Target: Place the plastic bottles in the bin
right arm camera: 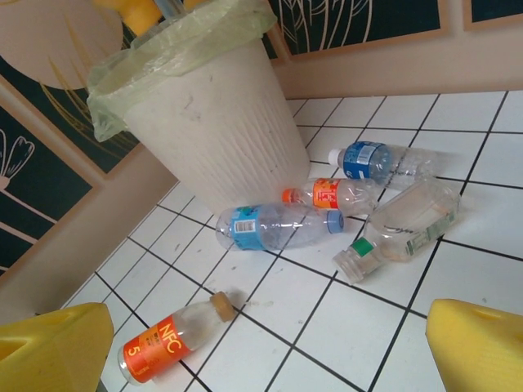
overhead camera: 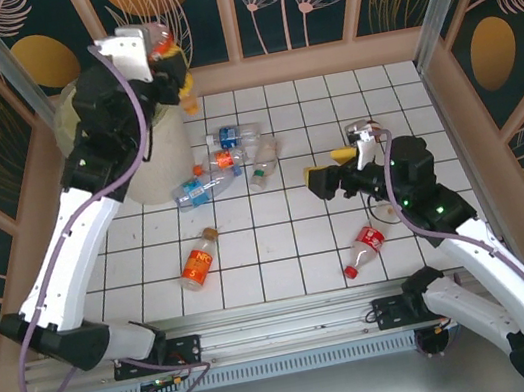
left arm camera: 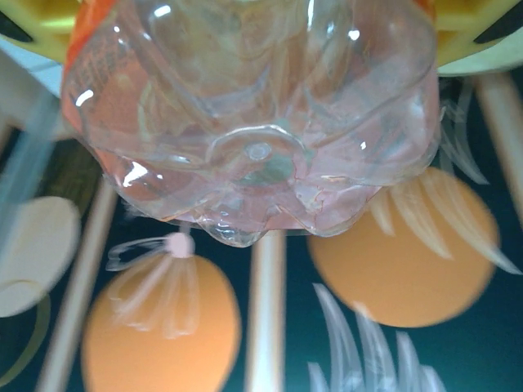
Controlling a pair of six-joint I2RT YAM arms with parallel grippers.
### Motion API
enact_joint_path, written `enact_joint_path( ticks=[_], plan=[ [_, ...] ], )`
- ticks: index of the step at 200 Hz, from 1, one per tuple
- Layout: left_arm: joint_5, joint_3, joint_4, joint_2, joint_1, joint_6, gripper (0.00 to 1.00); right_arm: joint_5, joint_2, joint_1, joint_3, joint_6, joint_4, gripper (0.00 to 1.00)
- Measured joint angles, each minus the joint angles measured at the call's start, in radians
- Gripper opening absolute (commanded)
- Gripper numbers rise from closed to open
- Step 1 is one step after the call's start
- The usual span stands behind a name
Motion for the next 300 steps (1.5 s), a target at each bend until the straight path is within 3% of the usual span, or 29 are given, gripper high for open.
enact_joint_path(
  ticks=[32,103,175,239,300],
  plan=[
    [-0.100,0.079,-0.020,0.077,0.122,0.061,0.50,0.000,-0.007,0.012,-0.010,0.004,-0.002,0.99],
    [-0.238,0.180,-0.032,0.271,0.248,0.156,0.50,0.035,-0.045,0.060,-0.085,0.024,-0.026,0.99],
    [-0.201,0.183,-0.126,0.442,0.317,0.117,0.52,0.089,-0.056,0.064,-0.086,0.031,-0.048,0.99],
    [-0.149,0.191,-0.207,0.502,0.338,0.070,0.59,0.174,-0.056,0.064,-0.086,0.043,-0.101,0.99],
    [-0.111,0.200,-0.248,0.513,0.341,0.029,0.80,0.206,-0.056,0.065,-0.086,0.058,-0.121,0.99]
  ],
)
